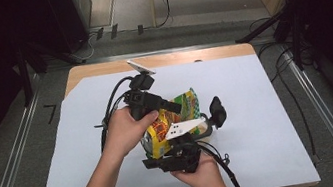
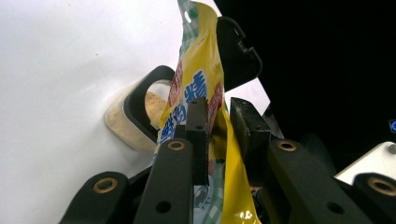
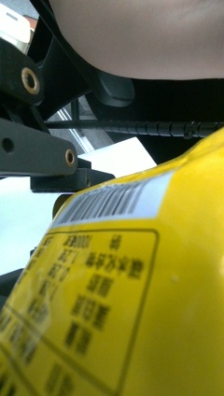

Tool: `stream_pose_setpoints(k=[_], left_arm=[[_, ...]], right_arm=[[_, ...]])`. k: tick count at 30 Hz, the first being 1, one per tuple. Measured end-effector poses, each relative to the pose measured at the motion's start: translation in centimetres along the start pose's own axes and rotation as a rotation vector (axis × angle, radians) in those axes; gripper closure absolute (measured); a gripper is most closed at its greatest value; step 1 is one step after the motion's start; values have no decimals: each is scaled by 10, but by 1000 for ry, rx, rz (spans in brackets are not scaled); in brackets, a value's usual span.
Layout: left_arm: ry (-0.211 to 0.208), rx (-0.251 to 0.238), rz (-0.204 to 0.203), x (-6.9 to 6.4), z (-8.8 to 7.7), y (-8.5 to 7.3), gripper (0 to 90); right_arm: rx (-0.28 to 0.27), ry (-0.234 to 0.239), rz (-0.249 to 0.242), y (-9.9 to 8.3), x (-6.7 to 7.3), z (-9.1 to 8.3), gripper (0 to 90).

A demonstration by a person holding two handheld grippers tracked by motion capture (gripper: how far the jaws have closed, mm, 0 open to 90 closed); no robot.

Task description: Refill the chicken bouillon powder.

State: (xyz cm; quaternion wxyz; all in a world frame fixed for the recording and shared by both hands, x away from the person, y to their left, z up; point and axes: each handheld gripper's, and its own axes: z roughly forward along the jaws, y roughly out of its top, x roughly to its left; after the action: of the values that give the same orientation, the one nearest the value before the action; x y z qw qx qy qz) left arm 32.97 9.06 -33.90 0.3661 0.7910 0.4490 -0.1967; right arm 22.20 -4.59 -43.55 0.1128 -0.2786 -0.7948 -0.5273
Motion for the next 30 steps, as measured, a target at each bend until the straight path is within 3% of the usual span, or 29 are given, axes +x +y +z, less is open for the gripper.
stream_pose_setpoints(k=[7, 10, 12, 13, 15, 30], left_arm=[[-1, 1, 29, -5, -1, 1, 767], [16, 6, 60, -12, 0, 1, 759], [55, 17, 79, -15, 4, 2, 760], [63, 26, 80, -15, 7, 2, 763], [38, 35, 51, -12, 10, 3, 766], [26, 26, 41, -11, 10, 5, 765]], right_arm=[[-8, 3, -5, 0, 0, -3, 712], [-19, 8, 0, 1, 0, -4, 715], [-22, 20, 22, 0, -2, -3, 715], [-19, 26, 38, -1, -3, -3, 716], [-15, 22, 68, -3, -5, -1, 716], [-21, 7, 63, -3, -4, -2, 714]])
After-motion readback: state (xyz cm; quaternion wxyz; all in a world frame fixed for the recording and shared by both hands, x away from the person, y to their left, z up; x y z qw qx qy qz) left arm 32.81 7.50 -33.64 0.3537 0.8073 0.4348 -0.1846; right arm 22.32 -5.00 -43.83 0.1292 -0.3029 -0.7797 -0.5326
